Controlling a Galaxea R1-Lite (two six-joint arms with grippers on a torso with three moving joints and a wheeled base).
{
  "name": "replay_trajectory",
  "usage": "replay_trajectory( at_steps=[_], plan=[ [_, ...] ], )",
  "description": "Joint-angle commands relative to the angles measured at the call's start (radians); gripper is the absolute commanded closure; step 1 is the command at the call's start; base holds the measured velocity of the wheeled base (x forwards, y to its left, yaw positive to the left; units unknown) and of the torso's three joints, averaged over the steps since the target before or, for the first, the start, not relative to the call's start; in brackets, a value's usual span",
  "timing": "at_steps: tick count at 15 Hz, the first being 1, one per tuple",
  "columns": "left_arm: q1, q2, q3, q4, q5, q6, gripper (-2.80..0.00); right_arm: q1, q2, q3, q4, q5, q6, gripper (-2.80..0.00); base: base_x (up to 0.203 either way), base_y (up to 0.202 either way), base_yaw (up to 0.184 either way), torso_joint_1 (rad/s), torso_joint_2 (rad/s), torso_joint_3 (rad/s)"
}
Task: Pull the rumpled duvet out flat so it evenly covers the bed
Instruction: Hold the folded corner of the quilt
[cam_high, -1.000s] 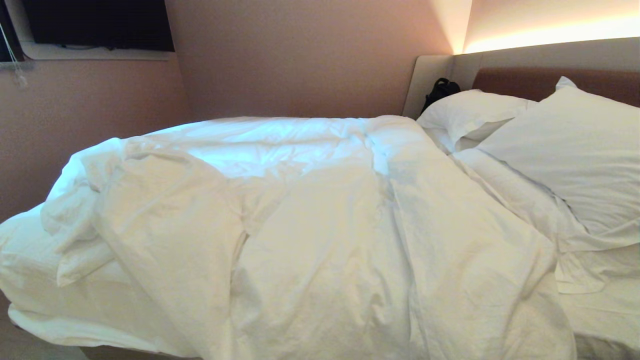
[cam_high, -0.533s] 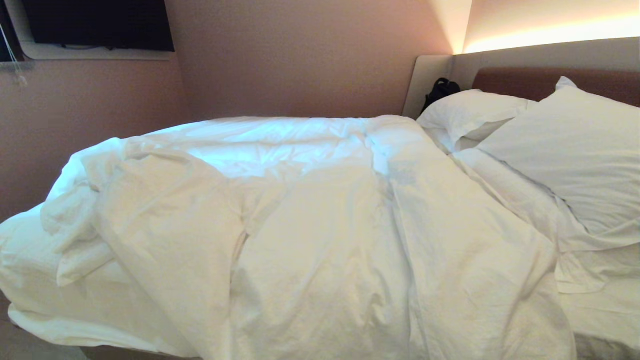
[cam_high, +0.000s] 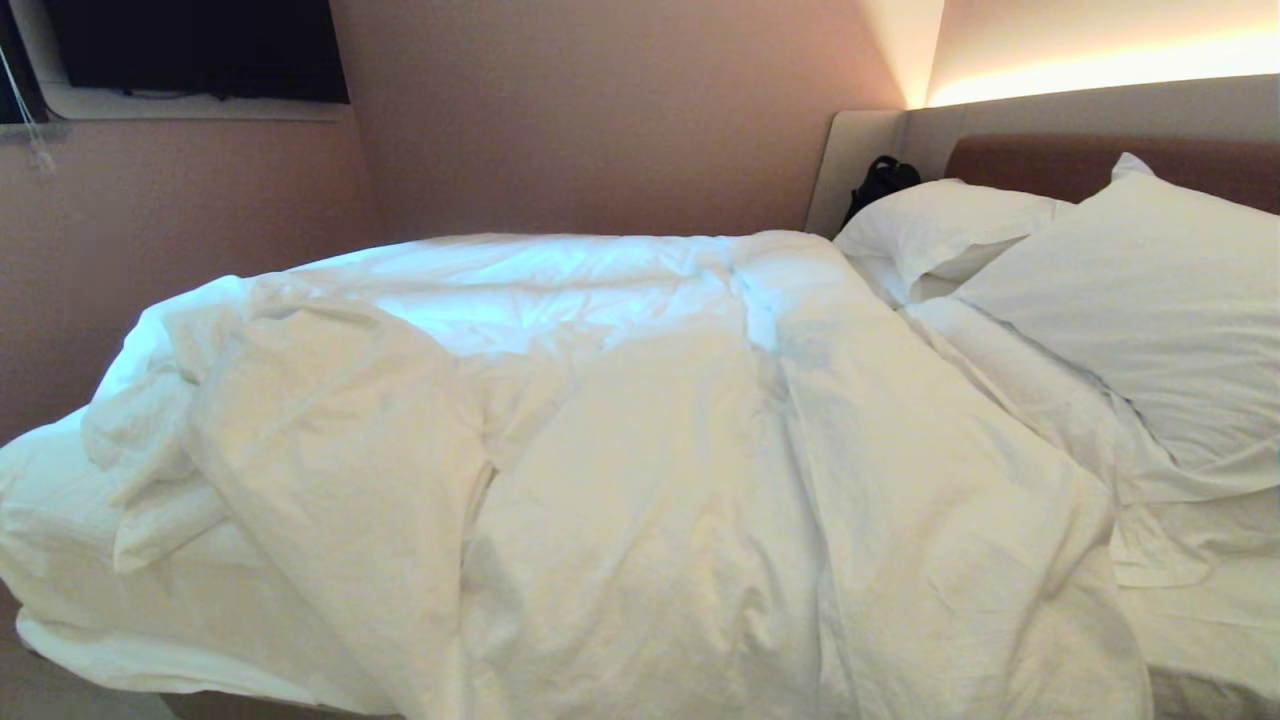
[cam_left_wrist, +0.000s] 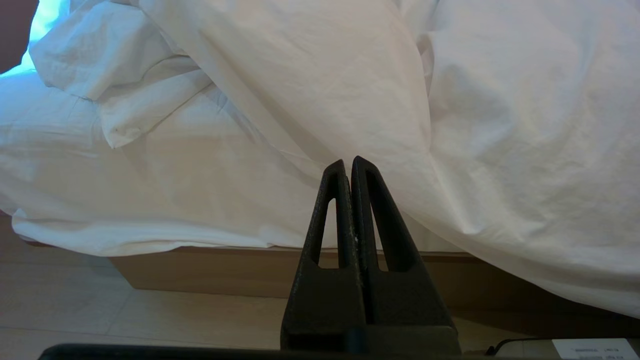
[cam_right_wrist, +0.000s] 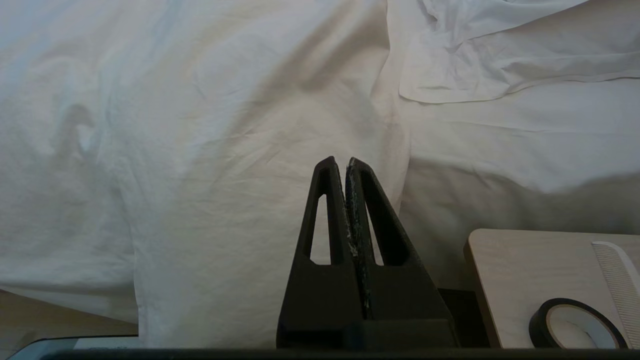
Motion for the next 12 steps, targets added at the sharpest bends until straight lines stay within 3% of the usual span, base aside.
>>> replay_trajectory(
  at_steps=[1,12],
  plan=[
    [0.0,0.001,0.0,0.0,0.0,0.0,0.0,0.001,0.0,0.0,0.001,0.0,0.0,0.0,0.0,0.0,0.0,0.0,0.0,0.0],
    [0.0,0.001,0.001,0.0,0.002,0.002,0.0,0.001,0.0,0.0,0.001,0.0,0.0,0.0,0.0,0.0,0.0,0.0,0.0,0.0]
  ],
)
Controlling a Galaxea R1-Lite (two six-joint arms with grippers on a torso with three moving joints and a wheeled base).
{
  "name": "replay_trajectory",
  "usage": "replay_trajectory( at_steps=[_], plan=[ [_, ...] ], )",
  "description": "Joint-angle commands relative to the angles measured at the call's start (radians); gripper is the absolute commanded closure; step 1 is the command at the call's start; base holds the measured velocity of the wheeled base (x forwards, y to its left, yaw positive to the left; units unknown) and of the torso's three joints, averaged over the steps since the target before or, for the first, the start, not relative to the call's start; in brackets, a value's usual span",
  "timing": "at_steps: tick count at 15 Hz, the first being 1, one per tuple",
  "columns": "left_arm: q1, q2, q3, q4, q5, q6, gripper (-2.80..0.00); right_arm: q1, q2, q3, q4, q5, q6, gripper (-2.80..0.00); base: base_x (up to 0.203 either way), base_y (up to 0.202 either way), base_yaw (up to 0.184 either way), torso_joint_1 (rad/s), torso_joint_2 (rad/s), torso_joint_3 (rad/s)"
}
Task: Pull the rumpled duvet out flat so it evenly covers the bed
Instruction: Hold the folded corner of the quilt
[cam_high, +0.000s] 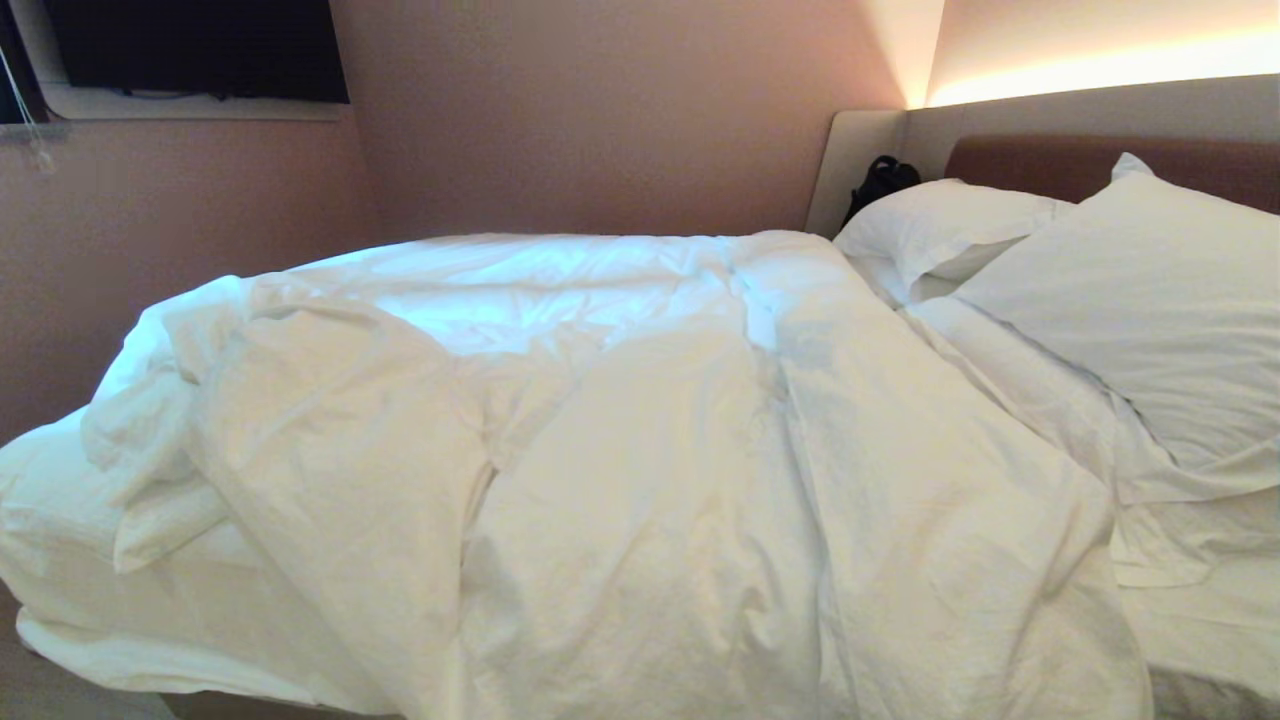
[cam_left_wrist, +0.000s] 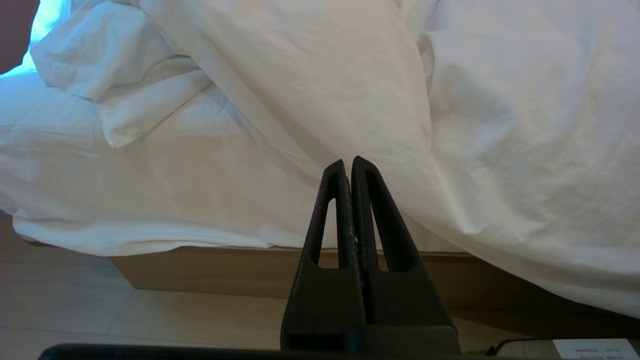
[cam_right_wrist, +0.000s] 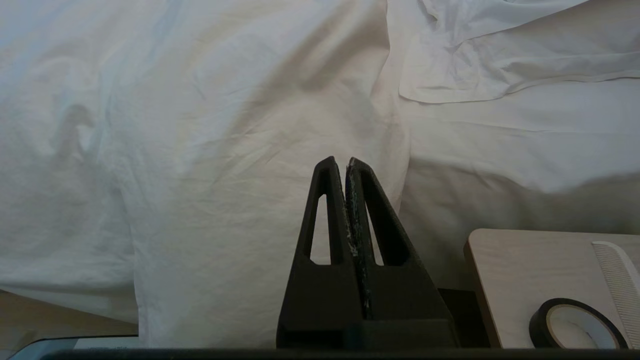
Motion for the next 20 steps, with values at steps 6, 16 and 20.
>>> replay_trajectory(
  at_steps=[6,16,20],
  plan=[
    [0.0,0.001,0.001,0.0,-0.001,-0.001,0.0,0.0,0.0,0.0,0.001,0.0,-0.001,0.0,0.0,0.0,0.0,0.0,0.0,0.0],
    [0.0,0.001,0.0,0.0,0.004,-0.03,0.0,0.0,0.0,0.0,0.001,0.0,-0.001,0.0,0.001,0.094,-0.001,0.001,0.0,0.001],
    [0.0,0.0,0.0,0.0,0.008,-0.032,0.0,0.0,0.0,0.001,0.001,0.0,-0.001,0.0,0.0,0.195,0.0,0.003,0.0,0.002]
  ],
)
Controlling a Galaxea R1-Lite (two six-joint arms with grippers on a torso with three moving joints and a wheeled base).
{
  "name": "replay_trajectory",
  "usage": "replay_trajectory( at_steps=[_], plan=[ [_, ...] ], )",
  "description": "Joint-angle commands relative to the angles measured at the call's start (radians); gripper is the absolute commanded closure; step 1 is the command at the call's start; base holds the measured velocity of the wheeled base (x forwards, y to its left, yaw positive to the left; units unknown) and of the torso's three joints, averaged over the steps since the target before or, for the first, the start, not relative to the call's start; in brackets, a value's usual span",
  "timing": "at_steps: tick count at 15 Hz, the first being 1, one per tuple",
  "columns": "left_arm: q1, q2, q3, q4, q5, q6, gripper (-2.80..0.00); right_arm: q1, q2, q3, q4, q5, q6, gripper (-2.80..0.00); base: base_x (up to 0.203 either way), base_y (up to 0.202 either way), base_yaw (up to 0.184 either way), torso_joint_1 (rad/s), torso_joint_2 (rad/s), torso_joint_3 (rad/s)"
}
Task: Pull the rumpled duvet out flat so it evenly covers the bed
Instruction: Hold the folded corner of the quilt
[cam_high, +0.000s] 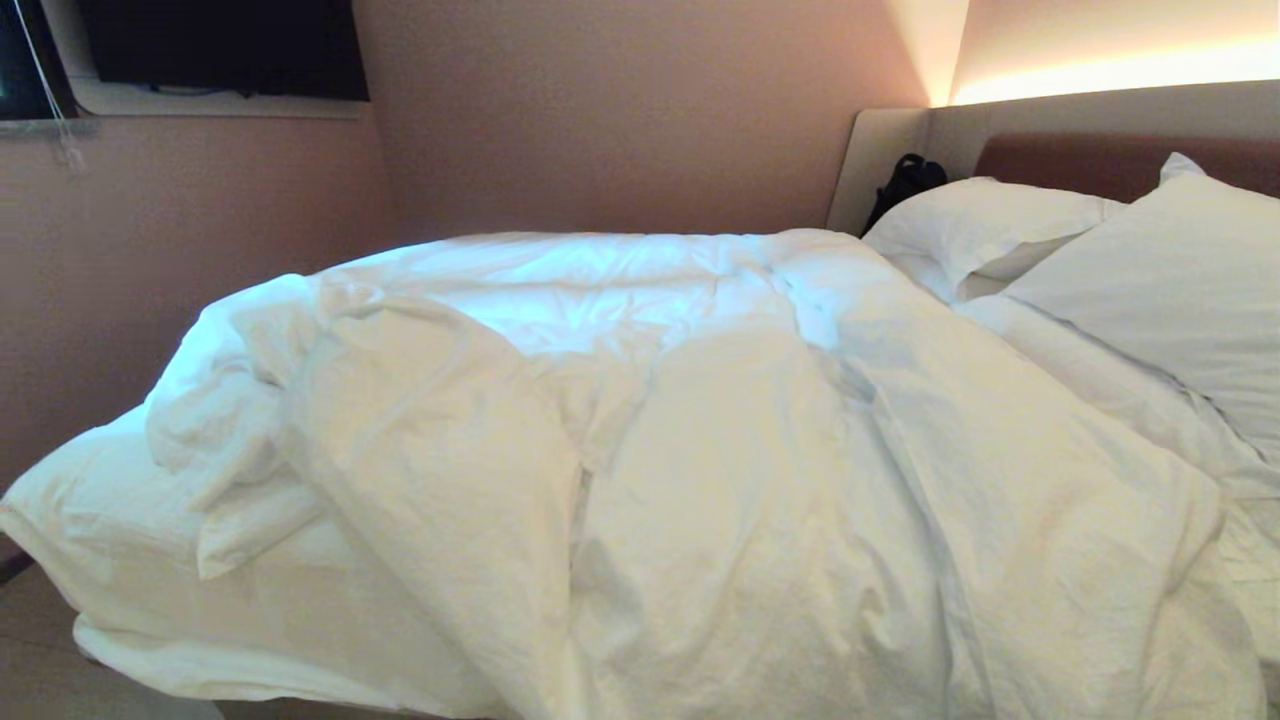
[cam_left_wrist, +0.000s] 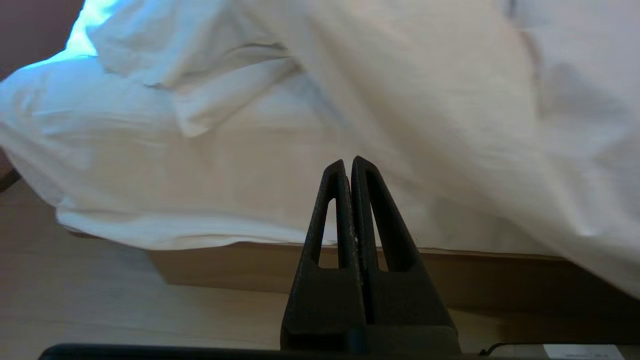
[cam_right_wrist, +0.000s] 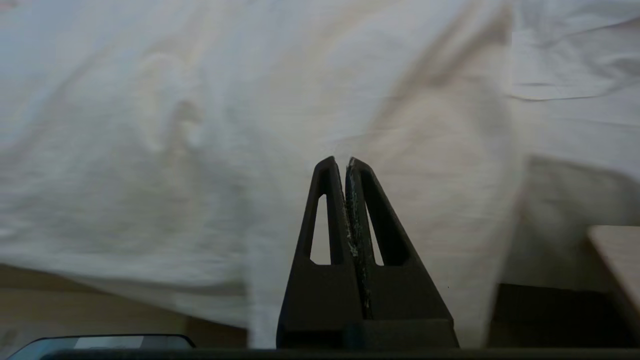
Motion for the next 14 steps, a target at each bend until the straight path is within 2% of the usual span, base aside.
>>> replay_trajectory(
  at_steps=[1,14],
  plan=[
    [0.001,0.001,0.0,0.0,0.0,-0.002,0.0,0.0,0.0,0.0,0.001,0.0,0.0,0.0,0.0,0.197,-0.004,0.007,0.0,0.003],
    [0.001,0.0,0.0,-0.001,0.0,-0.006,0.0,0.0,0.0,0.0,0.001,0.0,0.0,0.0,0.0,0.195,0.0,0.002,0.0,0.002]
  ],
)
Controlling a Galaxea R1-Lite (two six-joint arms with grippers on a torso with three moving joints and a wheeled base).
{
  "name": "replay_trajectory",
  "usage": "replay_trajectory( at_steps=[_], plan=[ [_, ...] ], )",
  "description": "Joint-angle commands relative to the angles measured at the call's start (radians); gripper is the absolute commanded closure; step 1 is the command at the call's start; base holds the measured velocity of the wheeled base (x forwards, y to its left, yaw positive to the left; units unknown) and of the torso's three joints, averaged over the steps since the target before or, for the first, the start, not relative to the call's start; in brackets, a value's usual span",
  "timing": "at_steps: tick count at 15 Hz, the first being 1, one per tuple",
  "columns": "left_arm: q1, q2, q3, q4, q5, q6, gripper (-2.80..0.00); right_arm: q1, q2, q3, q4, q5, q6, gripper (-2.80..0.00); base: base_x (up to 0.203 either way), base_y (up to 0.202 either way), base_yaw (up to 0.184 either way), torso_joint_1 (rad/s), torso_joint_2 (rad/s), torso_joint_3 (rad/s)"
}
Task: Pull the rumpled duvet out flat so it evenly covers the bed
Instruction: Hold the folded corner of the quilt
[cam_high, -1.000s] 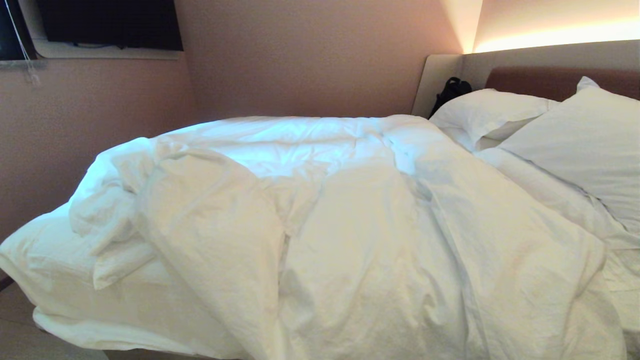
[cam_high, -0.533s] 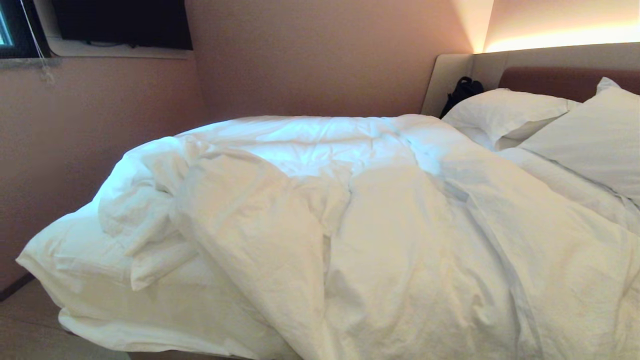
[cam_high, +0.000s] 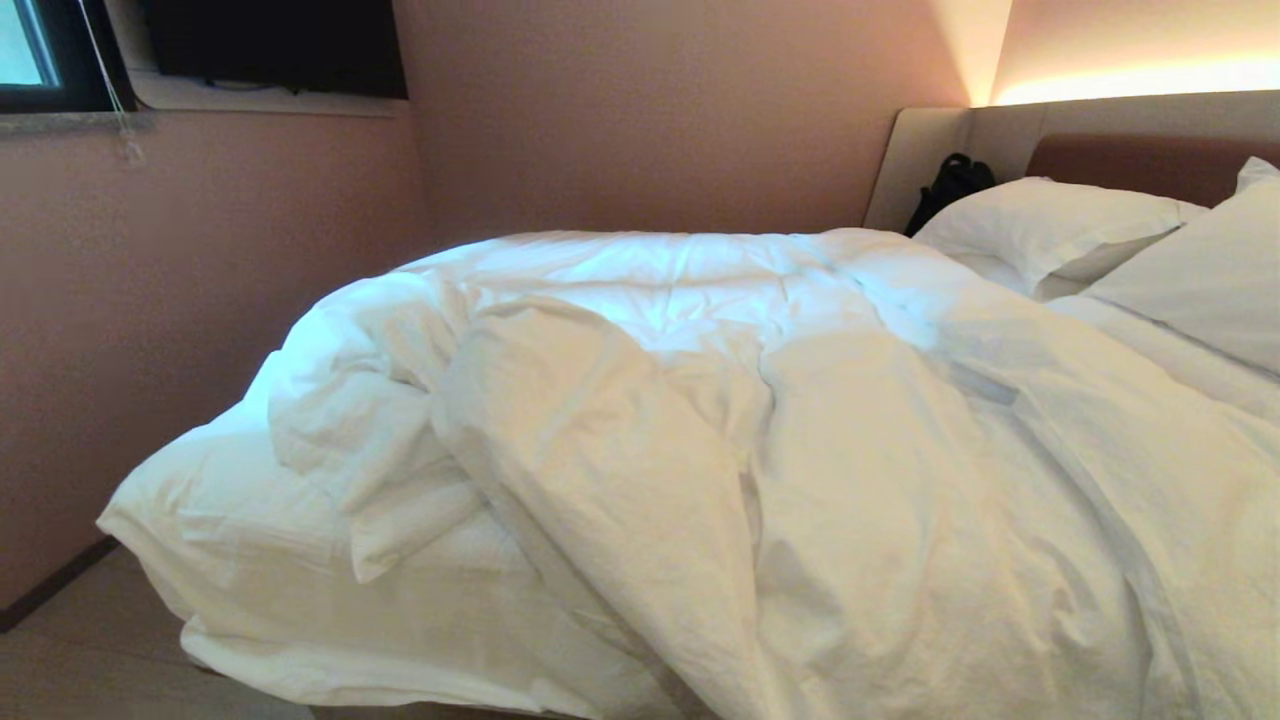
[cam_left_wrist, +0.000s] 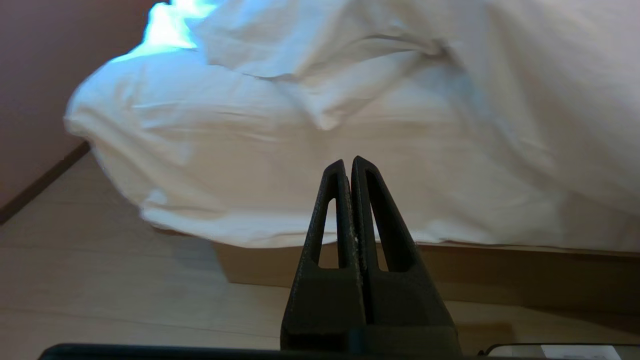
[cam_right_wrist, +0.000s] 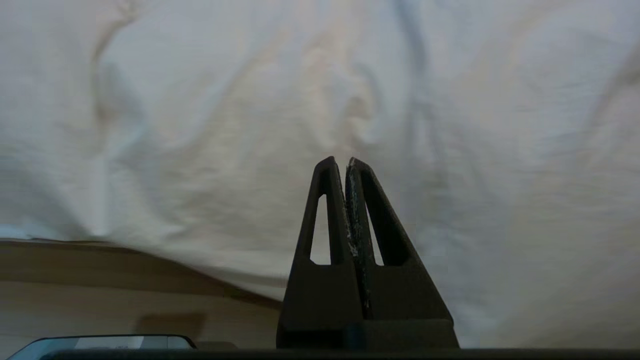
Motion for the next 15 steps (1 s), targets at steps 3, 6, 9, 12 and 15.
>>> replay_trajectory(
  at_steps=[3,6,9,12,15],
  plan=[
    [0.0,0.001,0.0,0.0,0.0,0.0,0.0,0.0,0.0,0.0,0.001,-0.001,0.0,0.0,0.0,0.197,0.001,-0.002,0.0,0.003],
    [0.0,0.0,0.0,0.0,0.0,0.0,0.0,0.0,0.0,0.0,0.001,-0.001,0.0,0.0,0.0,0.196,-0.001,0.003,0.0,0.002],
    [0.0,0.0,0.0,0.0,0.0,0.0,0.0,0.0,0.0,0.0,0.001,-0.001,0.0,0.0,0.0,0.196,-0.001,0.003,0.0,0.002],
    [0.0,0.0,0.0,0.0,0.0,-0.006,0.0,0.0,0.0,0.0,0.001,-0.001,0.0,0.0,0.0,0.191,0.0,-0.001,0.01,0.004],
    [0.0,0.0,0.0,0.0,0.001,-0.011,0.0,0.0,0.0,0.0,0.001,-0.001,0.0,0.0,0.0,0.195,-0.002,0.001,0.0,0.0]
  ],
)
